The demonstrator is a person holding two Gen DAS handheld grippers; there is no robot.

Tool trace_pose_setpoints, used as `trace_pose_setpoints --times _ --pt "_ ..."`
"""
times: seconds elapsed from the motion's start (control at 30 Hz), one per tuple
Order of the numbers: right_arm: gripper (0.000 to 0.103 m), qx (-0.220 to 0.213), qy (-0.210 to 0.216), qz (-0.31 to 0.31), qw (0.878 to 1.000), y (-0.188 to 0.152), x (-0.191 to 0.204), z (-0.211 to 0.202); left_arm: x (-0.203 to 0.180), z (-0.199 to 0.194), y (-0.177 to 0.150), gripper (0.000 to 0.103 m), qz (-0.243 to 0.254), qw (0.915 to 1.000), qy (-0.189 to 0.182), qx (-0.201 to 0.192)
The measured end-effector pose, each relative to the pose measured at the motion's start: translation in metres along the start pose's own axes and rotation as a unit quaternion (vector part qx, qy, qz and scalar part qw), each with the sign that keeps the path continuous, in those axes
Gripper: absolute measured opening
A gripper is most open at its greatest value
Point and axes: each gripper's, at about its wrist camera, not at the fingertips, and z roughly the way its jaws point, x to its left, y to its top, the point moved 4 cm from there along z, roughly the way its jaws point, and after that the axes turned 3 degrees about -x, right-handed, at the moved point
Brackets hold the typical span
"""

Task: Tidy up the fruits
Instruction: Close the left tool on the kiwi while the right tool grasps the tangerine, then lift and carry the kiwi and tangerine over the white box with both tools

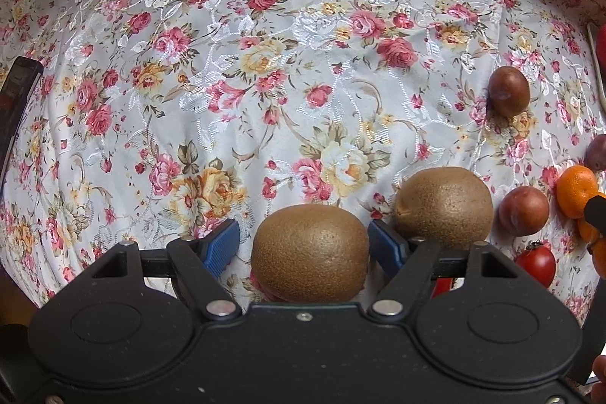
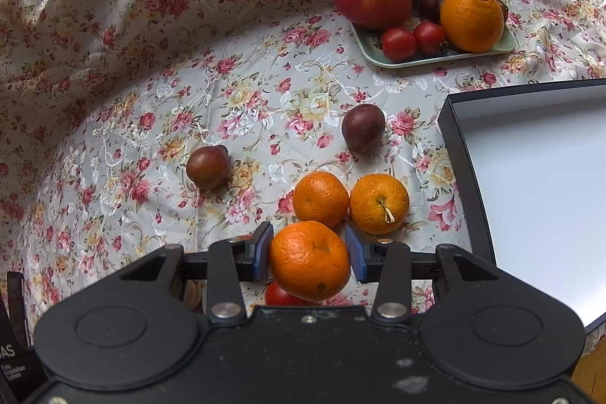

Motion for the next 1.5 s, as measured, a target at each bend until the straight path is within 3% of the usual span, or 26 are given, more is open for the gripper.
trace_pose_setpoints --times 0.1,0.17,0.33,0.57,0.7,0.87,1.13,1.5 --pt "0.044 0.004 0.001 -0.001 1.000 0.002 -0.002 0.002 0.000 0.001 0.001 0.073 -0.029 0.9995 0.000 0.015" --pt "0.044 0.007 0.001 0.001 1.000 0.003 -0.004 0.002 0.000 0.000 0.001 0.063 -0.039 0.9991 -0.004 0.016" --pt "0.044 0.003 0.003 0.006 1.000 0.004 -0.008 -0.002 -0.005 -0.004 -0.002 0.063 -0.048 0.9987 0.002 0.015" --pt "0.044 -0.011 -0.008 0.016 1.000 0.008 -0.022 -0.011 -0.022 -0.042 0.009 0.062 -0.048 0.9977 0.014 -0.047" --pt "0.044 -0.020 -0.015 0.025 0.999 0.009 -0.036 -0.018 -0.038 -0.060 0.016 0.062 -0.046 0.9963 -0.008 -0.072" --pt "0.044 -0.028 -0.027 0.045 0.998 0.013 -0.064 -0.027 -0.074 -0.074 0.010 0.062 -0.003 0.9960 -0.029 -0.084" --pt "0.044 -0.039 -0.046 0.106 0.993 0.026 -0.119 -0.038 -0.140 -0.078 -0.008 0.062 0.069 0.9927 -0.066 -0.073" --pt "0.044 -0.049 -0.096 0.166 0.980 0.031 -0.196 -0.048 -0.229 -0.089 -0.043 0.063 0.162 0.9789 -0.104 -0.069"
